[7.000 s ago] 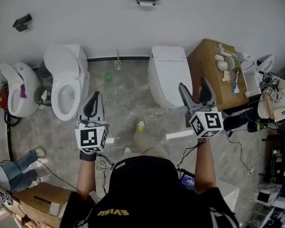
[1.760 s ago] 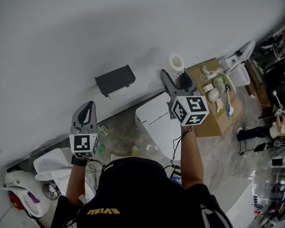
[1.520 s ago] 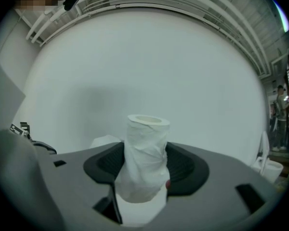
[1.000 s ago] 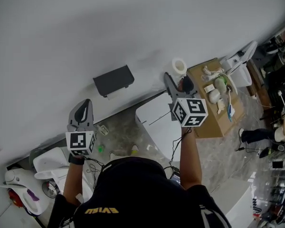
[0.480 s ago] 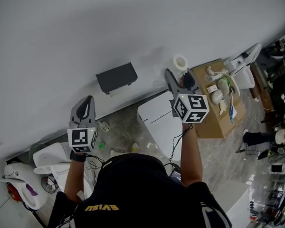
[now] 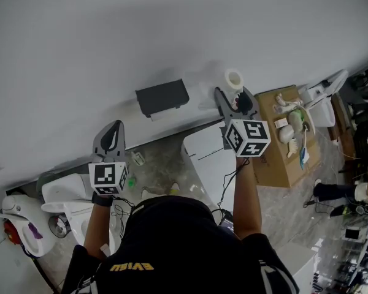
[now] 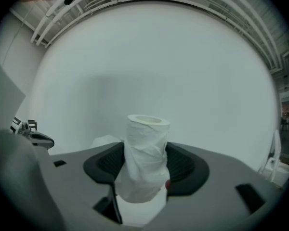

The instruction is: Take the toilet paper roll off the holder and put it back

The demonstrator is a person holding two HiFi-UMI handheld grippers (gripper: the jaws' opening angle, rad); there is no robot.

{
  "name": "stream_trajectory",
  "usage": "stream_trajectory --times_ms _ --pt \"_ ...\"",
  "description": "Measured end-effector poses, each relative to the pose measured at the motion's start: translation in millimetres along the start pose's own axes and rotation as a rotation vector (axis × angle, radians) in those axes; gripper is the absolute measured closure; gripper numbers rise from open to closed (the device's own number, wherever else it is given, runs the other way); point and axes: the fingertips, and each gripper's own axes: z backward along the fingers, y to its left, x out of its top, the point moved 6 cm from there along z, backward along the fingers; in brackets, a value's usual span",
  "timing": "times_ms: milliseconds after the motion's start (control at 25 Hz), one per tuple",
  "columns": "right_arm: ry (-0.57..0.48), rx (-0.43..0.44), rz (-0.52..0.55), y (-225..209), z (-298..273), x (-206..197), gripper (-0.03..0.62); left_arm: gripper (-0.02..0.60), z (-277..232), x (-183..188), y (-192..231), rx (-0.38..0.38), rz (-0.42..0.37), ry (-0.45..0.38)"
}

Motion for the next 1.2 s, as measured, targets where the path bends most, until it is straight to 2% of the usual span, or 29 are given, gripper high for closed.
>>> stream_trajectory --times_ms 200,320,480,680,800,1200 --pt "-0.003 0.058 0.010 18 -16 0 0.333 0.569 11 -2 7 0.051 0.014 0.003" --pt "0.004 0.100 0.015 31 -28 -5 0.333 0.569 12 7 3 0.065 0.028 -0.026" --pt "0.014 0.172 0.030 55 -45 -10 0.333 0.569 20 16 -3 0.063 -0.009 -0.046" --pt "0.002 0.228 0.045 78 -61 -13 0.333 0.569 46 5 29 0.174 0.041 -0.024" --pt "-0.009 0.262 0.055 92 -70 -17 0.334 0.569 61 -2 39 0.225 0.044 -0.002" --pt "0.004 0.323 0.061 126 -91 -32 0.333 0.569 83 -8 42 0.277 0.064 0.007"
